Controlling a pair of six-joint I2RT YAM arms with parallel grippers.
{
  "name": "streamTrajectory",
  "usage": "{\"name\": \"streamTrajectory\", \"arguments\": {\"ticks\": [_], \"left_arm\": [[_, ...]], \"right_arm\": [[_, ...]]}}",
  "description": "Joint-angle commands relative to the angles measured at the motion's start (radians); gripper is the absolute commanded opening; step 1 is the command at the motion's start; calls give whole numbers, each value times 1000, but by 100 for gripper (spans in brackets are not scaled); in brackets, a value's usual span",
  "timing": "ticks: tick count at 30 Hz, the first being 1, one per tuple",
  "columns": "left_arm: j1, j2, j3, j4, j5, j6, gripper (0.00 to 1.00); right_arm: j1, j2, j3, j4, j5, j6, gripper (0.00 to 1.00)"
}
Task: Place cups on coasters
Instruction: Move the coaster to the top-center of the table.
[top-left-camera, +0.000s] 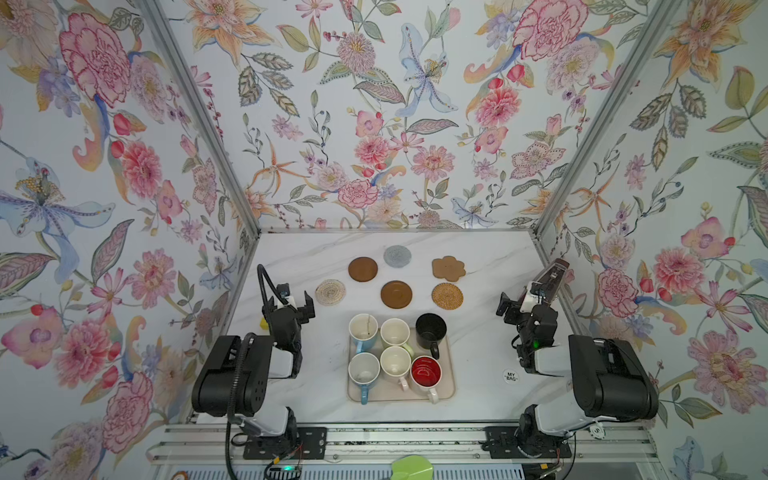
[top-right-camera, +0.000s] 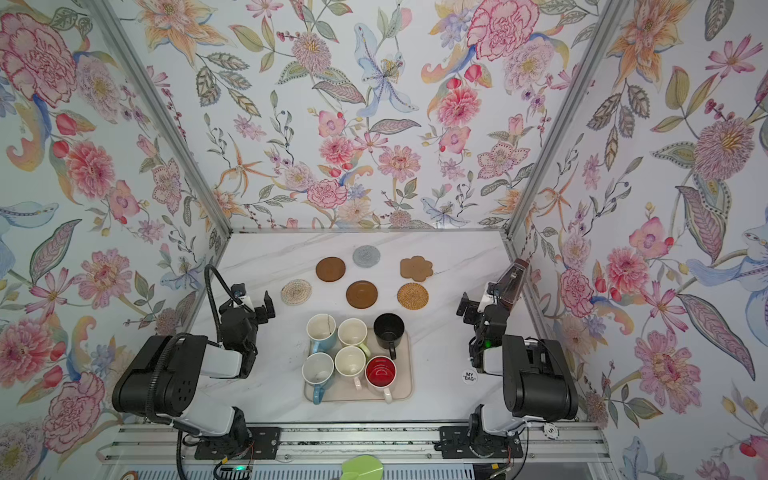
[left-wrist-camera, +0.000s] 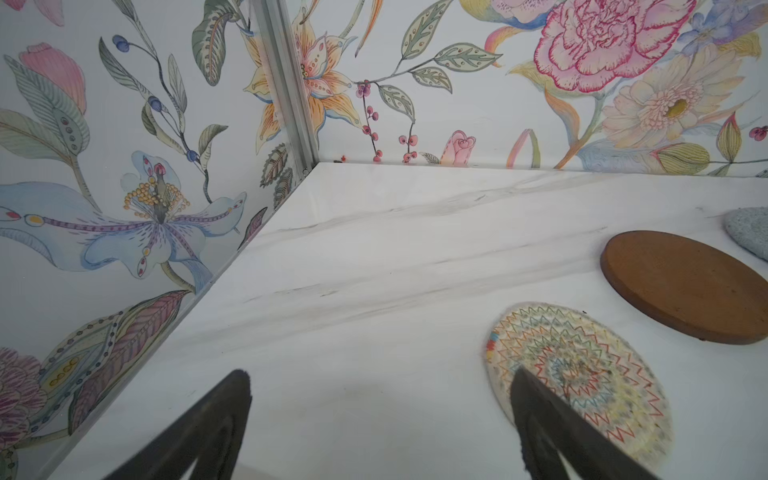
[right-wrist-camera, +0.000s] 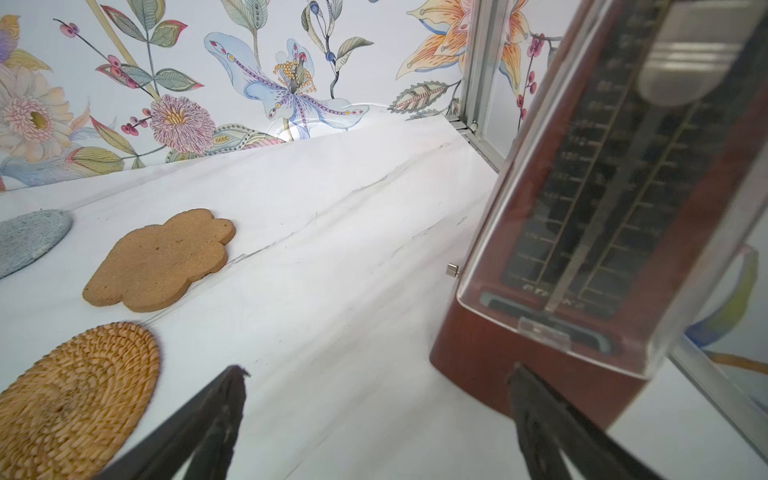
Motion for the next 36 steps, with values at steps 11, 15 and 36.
{"name": "streamTrajectory", "arguments": {"ticks": [11, 15, 36], "left_arm": [[1, 12, 24, 20, 19, 11, 99], [1, 12, 22, 22, 17, 12, 99], [-21, -423, -80, -220, -258, -144, 99]], "right_arm": [[4, 12, 23, 18, 12, 12, 99], [5, 12, 23, 18, 15, 11, 99], [68, -387, 214, -605, 252, 106, 99]]}}
